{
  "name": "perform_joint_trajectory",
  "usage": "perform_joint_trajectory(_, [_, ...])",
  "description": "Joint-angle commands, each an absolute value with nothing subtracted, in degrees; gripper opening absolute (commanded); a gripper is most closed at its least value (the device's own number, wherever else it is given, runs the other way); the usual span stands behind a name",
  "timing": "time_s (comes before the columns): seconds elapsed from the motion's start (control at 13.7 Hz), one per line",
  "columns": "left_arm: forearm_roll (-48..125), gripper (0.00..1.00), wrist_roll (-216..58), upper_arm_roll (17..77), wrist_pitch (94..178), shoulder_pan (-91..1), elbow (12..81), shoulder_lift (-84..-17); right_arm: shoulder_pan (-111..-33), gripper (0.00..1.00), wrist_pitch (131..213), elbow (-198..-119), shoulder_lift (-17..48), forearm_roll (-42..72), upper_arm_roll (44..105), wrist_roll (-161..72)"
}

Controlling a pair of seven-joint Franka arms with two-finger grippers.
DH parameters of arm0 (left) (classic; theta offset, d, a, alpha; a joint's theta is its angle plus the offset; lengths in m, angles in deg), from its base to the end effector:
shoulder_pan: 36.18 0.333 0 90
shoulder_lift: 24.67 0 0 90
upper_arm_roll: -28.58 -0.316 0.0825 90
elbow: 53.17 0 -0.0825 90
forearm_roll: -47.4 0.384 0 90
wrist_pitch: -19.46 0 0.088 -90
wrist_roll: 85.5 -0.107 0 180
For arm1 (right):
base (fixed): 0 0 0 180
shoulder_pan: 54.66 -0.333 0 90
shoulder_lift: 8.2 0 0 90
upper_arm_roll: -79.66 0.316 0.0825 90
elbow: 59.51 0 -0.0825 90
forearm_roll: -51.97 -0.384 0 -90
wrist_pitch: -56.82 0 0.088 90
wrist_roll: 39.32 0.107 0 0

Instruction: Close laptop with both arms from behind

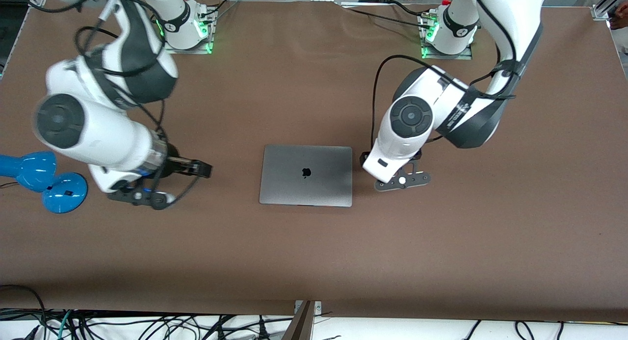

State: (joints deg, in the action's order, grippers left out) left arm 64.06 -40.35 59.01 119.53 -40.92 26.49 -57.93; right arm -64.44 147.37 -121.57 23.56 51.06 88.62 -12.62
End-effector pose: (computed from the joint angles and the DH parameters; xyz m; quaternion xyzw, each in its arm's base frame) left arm 0.6135 -0.3155 0.3935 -0.9944 -0.0768 0.0568 0.0450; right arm 0.6773 0.1993 0.5066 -0.9953 0.0800 0.0423 0.0357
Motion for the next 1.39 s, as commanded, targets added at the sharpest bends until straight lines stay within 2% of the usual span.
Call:
perform_joint_trajectory(0.0, [58.0,1.0,-49.3,52.5,120.2,-40.6,34.7,-48.8,-60.6,1.0,144.0,-120.1,21.8,51.6,89.0,-18.3])
perform_joint_trajectory(0.51, [48.6,1.0,-68.3,34.9,120.5,-42.9,48.0,-29.9,-54.4,1.0,143.7,-120.0,19.0,57.4,89.1,-28.3])
perform_joint_trajectory(0.88, [47.6,1.0,-76.0,27.2,124.6,-44.1,59.6,-19.2,-50.1,1.0,142.7,-121.3,18.1,57.2,89.2,-31.4])
perform_joint_trajectory(1.1, [47.5,1.0,-78.1,23.7,123.8,-45.1,59.9,-17.2,-49.0,1.0,142.1,-122.0,17.6,57.4,89.1,-36.3])
perform_joint_trajectory(1.32, [47.9,1.0,-81.6,18.1,117.5,-48.1,53.7,-17.6,-48.8,1.0,139.7,-122.3,16.9,56.8,89.2,-36.5])
